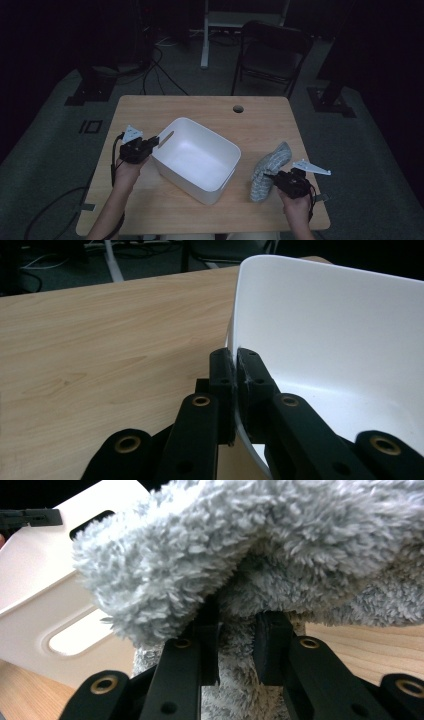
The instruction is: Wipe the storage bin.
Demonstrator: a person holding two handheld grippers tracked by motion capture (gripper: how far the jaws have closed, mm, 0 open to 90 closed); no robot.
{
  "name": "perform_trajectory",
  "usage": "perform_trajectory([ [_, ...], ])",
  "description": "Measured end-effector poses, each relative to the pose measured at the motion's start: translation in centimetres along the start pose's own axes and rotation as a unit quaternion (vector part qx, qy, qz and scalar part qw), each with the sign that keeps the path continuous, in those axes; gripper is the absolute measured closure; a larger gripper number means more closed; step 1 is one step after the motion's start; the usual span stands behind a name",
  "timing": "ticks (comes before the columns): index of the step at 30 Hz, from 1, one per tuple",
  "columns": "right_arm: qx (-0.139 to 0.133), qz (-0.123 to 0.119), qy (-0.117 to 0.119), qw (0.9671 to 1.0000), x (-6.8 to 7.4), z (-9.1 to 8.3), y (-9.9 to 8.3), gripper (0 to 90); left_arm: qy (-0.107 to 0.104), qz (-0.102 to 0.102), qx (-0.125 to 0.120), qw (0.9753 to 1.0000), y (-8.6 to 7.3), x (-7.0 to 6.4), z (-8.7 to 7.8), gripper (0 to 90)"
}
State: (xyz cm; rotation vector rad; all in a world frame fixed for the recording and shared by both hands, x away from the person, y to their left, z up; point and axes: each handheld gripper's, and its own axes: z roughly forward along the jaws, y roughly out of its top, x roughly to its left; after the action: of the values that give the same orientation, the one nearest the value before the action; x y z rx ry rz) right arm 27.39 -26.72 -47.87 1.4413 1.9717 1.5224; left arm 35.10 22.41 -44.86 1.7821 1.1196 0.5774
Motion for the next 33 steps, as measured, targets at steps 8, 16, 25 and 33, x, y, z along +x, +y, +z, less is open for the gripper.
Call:
perform_trajectory([
  [8,0.003,0.0,0.003,1.0,0.3,0.2,-0.1,75.4,0.019,-0.019,-0.014,0.9996,-1.0,-0.5,-1.1,85.4],
  [16,0.008,-0.004,0.007,0.9999,0.5,0.6,-0.2,75.4,0.038,-0.016,-0.02,0.999,-1.7,-1.3,-1.9,85.2],
  [25,-0.001,-0.001,0.024,0.9997,0.8,0.3,0.2,75.4,0.039,-0.009,-0.031,0.9987,-2.1,-1.5,-2.0,83.8],
  [33,-0.014,-0.023,0.04,0.9989,2.6,0.9,1.9,75.4,0.037,-0.02,-0.041,0.9983,-2.3,-1.4,-2.0,84.3],
])
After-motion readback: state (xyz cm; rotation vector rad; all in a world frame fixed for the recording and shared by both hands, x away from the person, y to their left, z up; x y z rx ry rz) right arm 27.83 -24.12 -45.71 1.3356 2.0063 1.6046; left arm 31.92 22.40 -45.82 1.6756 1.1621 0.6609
